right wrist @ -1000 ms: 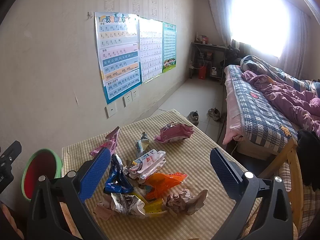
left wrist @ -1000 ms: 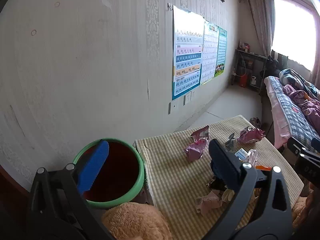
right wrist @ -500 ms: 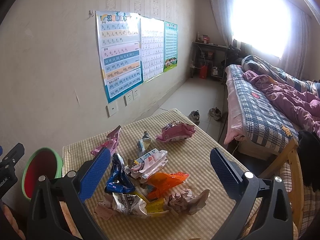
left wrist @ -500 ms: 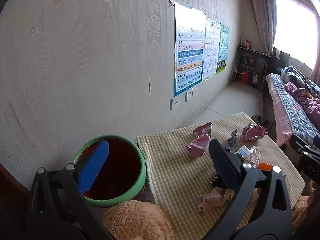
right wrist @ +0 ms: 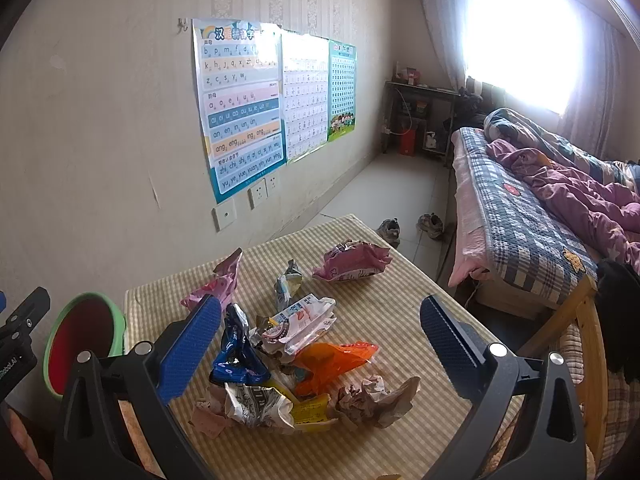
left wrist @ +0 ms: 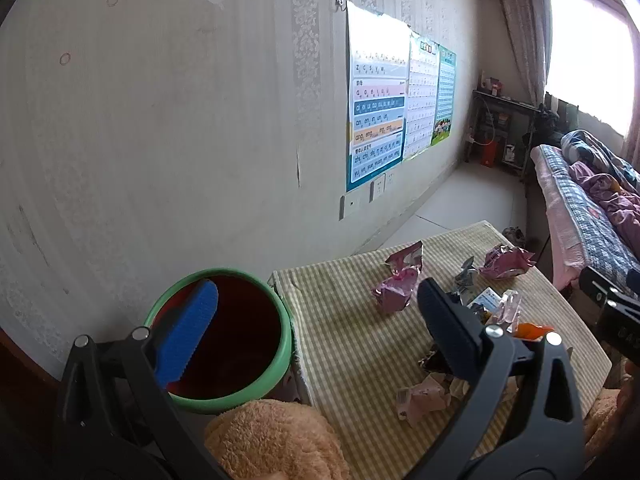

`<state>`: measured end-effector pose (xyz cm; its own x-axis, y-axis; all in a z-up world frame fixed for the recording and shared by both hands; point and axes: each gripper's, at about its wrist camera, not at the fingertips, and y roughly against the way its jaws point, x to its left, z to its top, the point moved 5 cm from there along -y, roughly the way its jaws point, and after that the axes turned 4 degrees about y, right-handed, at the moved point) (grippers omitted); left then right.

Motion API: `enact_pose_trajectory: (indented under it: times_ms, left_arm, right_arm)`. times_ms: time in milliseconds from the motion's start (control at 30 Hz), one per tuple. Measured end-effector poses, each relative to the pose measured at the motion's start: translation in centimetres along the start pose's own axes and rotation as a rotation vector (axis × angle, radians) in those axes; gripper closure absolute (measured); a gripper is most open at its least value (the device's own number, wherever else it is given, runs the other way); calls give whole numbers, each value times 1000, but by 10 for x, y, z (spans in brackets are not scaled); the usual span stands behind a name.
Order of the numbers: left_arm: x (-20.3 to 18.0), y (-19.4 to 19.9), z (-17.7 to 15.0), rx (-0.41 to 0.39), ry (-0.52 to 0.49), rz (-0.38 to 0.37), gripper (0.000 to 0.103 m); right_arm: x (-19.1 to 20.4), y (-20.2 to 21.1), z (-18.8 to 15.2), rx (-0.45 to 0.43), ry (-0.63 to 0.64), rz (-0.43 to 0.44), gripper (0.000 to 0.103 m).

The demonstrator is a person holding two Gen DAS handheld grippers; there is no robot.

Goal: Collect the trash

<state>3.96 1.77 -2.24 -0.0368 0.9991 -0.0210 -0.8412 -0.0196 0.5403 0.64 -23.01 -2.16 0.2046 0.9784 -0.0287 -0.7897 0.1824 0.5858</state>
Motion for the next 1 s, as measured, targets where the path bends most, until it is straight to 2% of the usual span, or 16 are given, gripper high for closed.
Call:
enact_pose_trajectory:
  times_ms: [333, 1000]
  left_arm:
    - [0, 0, -1, 0, -17, 17, 5]
    - [-8, -3, -3, 22, -37, -35, 5]
  right_arm:
    - [1, 1, 0, 8, -4, 3, 7]
    - [5, 2, 0, 16, -2, 8, 7]
